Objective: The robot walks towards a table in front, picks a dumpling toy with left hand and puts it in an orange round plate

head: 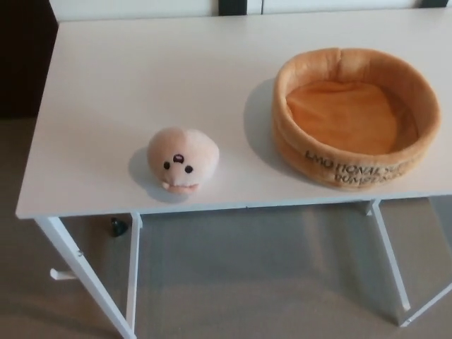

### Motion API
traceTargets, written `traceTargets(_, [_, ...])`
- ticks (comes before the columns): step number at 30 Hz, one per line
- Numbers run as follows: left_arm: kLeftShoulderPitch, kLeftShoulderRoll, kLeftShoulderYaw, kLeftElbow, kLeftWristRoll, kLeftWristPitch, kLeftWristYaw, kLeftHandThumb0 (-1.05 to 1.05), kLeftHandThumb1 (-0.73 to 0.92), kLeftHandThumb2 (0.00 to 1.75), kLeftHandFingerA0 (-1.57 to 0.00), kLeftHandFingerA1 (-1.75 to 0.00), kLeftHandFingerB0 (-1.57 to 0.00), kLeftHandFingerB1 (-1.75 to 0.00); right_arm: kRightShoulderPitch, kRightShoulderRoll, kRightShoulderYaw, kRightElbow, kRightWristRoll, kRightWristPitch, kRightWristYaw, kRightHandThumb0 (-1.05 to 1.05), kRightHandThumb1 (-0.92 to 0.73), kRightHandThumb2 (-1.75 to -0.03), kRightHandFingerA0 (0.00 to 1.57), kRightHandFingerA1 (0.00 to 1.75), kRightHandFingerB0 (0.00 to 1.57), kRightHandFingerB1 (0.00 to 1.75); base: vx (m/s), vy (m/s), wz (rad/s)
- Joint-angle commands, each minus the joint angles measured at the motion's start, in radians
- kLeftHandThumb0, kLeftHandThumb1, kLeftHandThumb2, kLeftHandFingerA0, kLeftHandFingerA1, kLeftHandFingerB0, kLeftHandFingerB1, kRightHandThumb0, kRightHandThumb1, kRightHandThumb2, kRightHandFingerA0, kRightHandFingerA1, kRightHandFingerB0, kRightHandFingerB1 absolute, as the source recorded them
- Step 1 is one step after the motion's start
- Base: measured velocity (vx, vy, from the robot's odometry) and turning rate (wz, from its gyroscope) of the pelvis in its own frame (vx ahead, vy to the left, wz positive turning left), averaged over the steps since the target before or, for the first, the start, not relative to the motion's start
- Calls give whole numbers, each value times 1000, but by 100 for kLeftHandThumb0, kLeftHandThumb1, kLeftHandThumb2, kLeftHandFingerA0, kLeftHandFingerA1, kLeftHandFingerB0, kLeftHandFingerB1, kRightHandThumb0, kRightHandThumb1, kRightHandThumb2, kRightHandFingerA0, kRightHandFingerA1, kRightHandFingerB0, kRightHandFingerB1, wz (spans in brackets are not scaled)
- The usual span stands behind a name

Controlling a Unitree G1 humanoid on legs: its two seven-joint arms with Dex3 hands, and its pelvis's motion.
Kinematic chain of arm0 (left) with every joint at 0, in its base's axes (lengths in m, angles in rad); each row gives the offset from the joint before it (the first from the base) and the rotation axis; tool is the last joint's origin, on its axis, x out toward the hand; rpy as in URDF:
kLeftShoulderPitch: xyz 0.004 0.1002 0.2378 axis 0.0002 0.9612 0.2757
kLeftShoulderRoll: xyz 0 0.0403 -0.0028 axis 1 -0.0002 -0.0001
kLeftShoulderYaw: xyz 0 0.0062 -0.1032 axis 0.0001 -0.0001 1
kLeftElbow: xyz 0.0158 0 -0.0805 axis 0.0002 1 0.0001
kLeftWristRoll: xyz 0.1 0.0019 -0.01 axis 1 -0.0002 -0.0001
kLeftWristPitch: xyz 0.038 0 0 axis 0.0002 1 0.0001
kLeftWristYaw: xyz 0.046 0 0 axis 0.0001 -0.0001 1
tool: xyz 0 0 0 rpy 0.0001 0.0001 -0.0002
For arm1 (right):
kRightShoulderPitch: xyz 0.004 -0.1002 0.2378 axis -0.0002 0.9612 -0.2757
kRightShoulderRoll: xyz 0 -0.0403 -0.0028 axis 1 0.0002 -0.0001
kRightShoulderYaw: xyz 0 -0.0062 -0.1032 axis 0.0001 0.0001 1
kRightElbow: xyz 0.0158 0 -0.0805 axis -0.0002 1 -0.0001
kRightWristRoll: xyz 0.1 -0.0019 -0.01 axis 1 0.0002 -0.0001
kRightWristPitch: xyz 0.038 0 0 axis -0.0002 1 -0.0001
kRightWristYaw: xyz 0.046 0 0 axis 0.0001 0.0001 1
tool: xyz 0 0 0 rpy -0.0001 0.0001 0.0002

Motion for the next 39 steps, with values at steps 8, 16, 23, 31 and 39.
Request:
traceTargets(8, [5,21,-8,2,14,-19,8,-21,71,60,-39,-36,-32,-30,4,-7,-7,8,6,0,-1,-40,-66,-60,81,47,44,34,58,-28,3])
traceTargets(16, [40,35,41,-81,-43,-71,-16,-25,72,60,-37,-33,-32,-30,-1,0,-5,8,8,27,2,-40,-66,-60,77,47,43,34,0,0,0])
traceTargets(23, [243,45,232,-641,-226,-107,-72,-27,67,65,-28,-34,-26,-32,14,0,-5,0,9,17,0,-38,-67,-60,73,46,42,34,0,0,0])
traceTargets(31, [405,117,395,-1398,-423,-61,-94,-20,65,62,-22,-32,-20,-29,-10,-2,10,15,-10,44,-19,-39,-68,-60,75,45,44,35,0,0,0])
traceTargets(39, [251,335,497,-1814,-526,170,-122,-21,56,57,-14,-30,-14,-28,-13,-4,16,1,-13,40,-22,-38,-66,-60,77,47,42,34,0,0,0])
